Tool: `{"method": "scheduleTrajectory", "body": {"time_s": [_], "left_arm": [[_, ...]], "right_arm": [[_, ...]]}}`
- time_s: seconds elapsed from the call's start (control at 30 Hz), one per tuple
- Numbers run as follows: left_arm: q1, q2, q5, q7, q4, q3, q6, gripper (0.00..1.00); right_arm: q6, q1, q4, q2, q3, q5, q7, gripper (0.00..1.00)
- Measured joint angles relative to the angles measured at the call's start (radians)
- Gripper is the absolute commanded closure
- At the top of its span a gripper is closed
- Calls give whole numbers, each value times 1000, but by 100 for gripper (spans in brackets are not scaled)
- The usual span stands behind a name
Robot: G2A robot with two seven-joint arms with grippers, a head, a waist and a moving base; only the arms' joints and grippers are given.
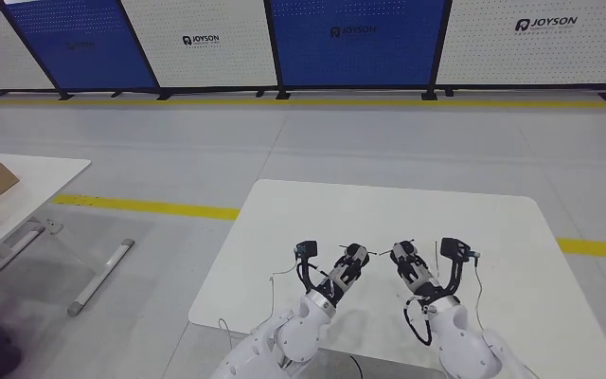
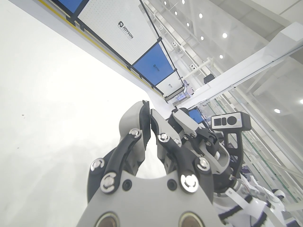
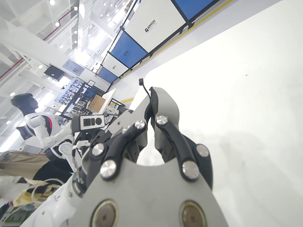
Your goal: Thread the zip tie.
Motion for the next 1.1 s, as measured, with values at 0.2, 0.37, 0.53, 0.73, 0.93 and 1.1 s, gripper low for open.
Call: {"method": "scheduleTrajectory", "body": {"time_s": [0.2,0.37,0.53,0.73,0.93,1.1], "left_arm": [[0,0,0,0,0,0,0,100],[0,0,0,0,0,0,0,100],[0,0,0,0,0,0,0,100],[0,0,0,0,0,0,0,100],[0,0,0,0,0,0,0,100],[0,0,0,0,0,0,0,100]], "right_arm": [[-6,1,8,-3,-5,-11,-10,100],[-6,1,8,-3,-5,-10,-10,100],[-10,-1,18,-9,0,-9,-21,100],[-22,-4,18,-16,3,-17,-35,100],[-27,-6,16,-22,8,-28,-27,100],[-30,-4,21,-27,10,-36,-20,100]]}}
